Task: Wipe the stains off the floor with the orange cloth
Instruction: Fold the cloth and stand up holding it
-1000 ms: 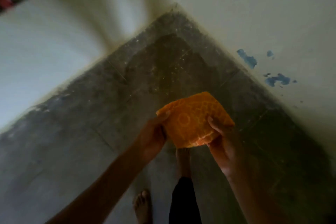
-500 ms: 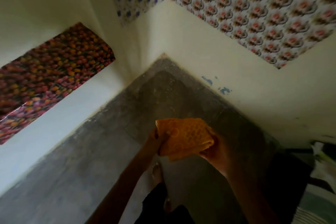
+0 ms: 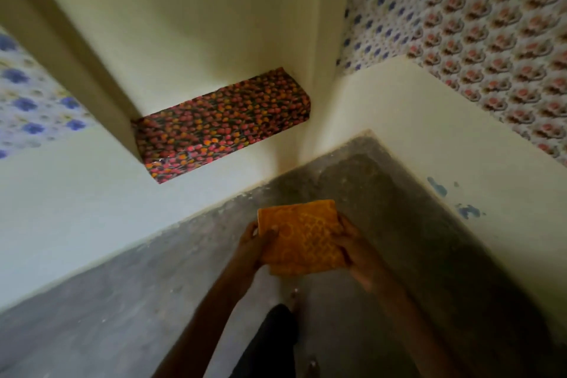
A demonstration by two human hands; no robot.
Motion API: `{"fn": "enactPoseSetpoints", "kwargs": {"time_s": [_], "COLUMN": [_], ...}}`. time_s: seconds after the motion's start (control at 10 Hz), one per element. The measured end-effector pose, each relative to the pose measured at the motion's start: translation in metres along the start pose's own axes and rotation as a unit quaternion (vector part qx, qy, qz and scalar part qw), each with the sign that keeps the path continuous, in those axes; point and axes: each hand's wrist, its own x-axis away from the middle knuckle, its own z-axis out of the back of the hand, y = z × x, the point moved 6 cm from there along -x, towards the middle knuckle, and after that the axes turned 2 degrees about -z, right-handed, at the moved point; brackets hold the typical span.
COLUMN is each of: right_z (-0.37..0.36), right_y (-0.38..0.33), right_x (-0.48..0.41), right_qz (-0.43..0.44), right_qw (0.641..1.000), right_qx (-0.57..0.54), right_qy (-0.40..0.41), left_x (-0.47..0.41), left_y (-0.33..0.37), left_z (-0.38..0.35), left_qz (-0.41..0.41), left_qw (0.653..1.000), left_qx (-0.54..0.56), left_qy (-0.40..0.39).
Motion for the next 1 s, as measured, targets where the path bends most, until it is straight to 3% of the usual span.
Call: {"fn": "enactPoseSetpoints", "kwargs": {"time_s": [0.1, 0.2, 0.4, 0.6, 0.8, 1.0], "right_z": [-0.055, -0.109, -0.226, -0.319, -0.353, -0.378], "right_y": [-0.012, -0.02, -0.057, -0.082, -0.084, -0.046], "right_x": [-0.031, -0.077, -0.214, -0.363, -0.488, -0.653], "right_qz": [0.033, 0.039, 0.02, -0.02, -0.037, -0.013], "right_qw": [0.998, 0.993, 0.982, 0.965, 0.93, 0.908], "right_qx": [0.056, 0.109, 0.186, 0.258, 0.366, 0.416], "right_qy": [0.004, 0.005, -0.02, -0.04, -0.011, -0.049], "left_x": [0.0, -0.016, -0.11, -0.234, -0.336, -0.463], "left_y": [0.027, 0.054, 0.129, 0.187, 0.207, 0.177], "left_z": [0.061, 0.12, 0.24, 0.35, 0.407, 0.48], "left_qz": [-0.056, -0.114, -0.167, -0.105, -0.073, -0.121], "left_qw": [0.998, 0.991, 0.97, 0.955, 0.955, 0.9], "left_qx": [-0.03, -0.044, -0.114, -0.176, -0.166, -0.206], "left_qy": [0.006, 0.062, 0.135, 0.216, 0.235, 0.365]}}
